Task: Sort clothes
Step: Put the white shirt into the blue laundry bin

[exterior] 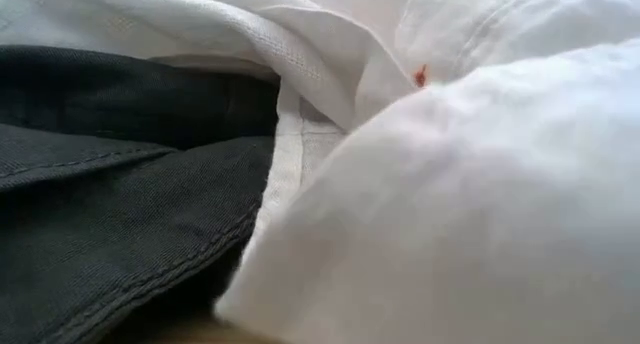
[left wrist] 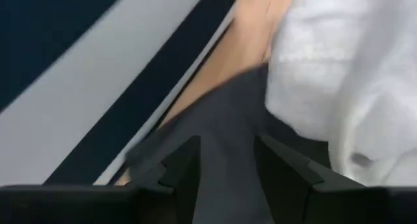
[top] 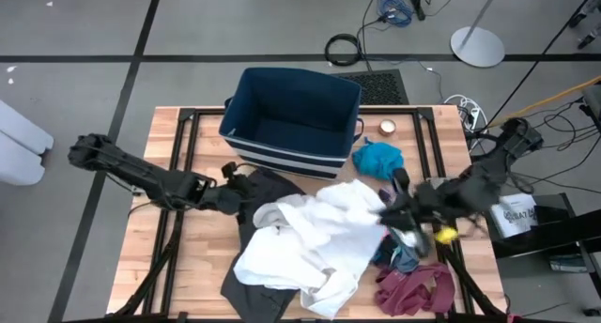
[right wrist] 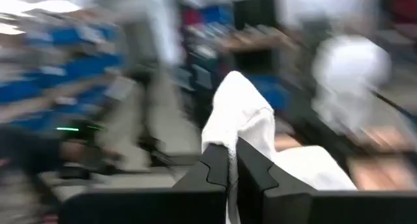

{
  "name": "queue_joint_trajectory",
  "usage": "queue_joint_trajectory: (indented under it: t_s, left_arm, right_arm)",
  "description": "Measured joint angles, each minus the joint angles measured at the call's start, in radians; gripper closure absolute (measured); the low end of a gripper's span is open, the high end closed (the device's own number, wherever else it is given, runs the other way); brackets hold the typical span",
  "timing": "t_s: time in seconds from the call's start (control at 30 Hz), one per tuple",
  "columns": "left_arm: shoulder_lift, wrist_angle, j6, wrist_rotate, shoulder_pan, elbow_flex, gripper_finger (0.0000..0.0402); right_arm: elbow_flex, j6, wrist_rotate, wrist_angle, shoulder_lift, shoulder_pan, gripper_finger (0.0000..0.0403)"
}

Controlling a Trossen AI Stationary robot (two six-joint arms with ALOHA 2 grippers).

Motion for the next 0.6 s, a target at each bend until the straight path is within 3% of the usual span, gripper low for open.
queue_joint_trajectory:
  t_s: [0.17,0.23,0.3,0.37,0.5,0.6]
  left_arm:
    - [0.0,0.219,0.115,0.075,0.003,-0.016,0.0249]
    - [0.0,0.269,0.138,0.109,0.003,-0.015,0.0249]
    - [0.0,0.293,0.145,0.126,0.003,-0.015,0.0249]
    - [0.0,0.302,0.145,0.136,0.003,-0.015,0.0249]
    - [0.0,0.31,0.144,0.179,0.001,-0.015,0.0249]
    - [0.001,0.381,0.148,0.258,-0.001,-0.015,0.0249]
  right_arm:
    - [0.0,-0.276,-0.263,0.183,-0.017,0.106,0.0403]
    - [0.001,-0.382,-0.437,0.164,-0.019,0.153,0.0403]
    - [0.001,-0.408,-0.521,0.079,-0.017,0.206,0.0403]
    - [0.0,-0.348,-0.43,-0.006,-0.015,0.249,0.0403]
    - [0.0,-0.113,-0.06,-0.113,-0.014,0.295,0.0403]
    - [0.0,0.059,0.021,-0.188,-0.017,0.298,0.0403]
